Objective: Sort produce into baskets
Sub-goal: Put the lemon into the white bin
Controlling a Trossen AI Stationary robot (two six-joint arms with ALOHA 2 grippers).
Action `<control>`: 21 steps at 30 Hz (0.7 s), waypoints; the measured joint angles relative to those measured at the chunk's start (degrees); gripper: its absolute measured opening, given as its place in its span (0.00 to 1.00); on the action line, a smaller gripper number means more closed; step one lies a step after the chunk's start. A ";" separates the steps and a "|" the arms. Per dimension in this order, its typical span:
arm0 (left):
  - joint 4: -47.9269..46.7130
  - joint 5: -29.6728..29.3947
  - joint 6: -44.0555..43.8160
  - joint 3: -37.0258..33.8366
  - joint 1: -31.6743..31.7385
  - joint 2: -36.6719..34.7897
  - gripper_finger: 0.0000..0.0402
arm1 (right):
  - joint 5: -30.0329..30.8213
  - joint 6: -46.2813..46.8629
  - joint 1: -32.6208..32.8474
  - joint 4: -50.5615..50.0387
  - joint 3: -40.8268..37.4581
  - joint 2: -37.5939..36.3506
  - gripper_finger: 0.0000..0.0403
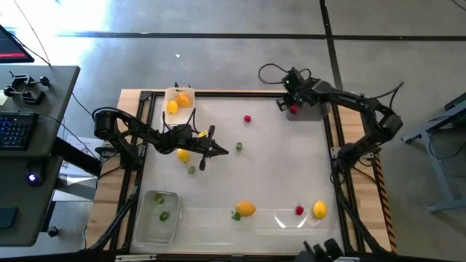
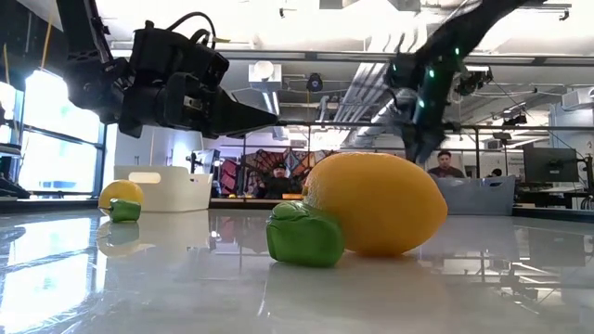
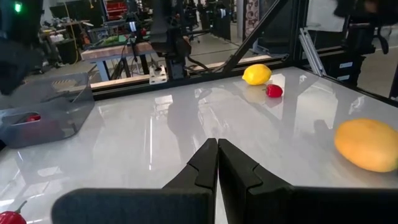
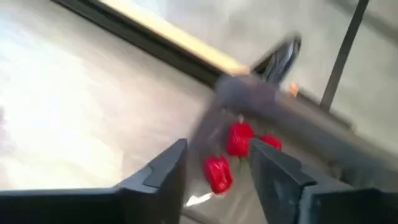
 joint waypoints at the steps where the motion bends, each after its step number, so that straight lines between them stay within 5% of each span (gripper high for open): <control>1: -0.03 0.01 0.00 0.00 0.00 0.01 0.00 | 1.84 -0.40 1.79 0.25 0.12 -0.85 0.36; 5: -0.11 0.02 0.07 0.00 0.00 0.00 0.00 | 7.06 -0.80 8.38 5.09 -1.93 -4.78 0.24; 13: -0.22 0.01 0.02 0.00 0.00 0.00 0.00 | 7.55 -1.43 19.58 26.30 -15.73 -11.20 0.02; 21: -0.74 0.01 0.68 0.02 0.00 0.01 0.00 | 7.29 -4.14 31.08 45.30 -27.17 -13.02 0.02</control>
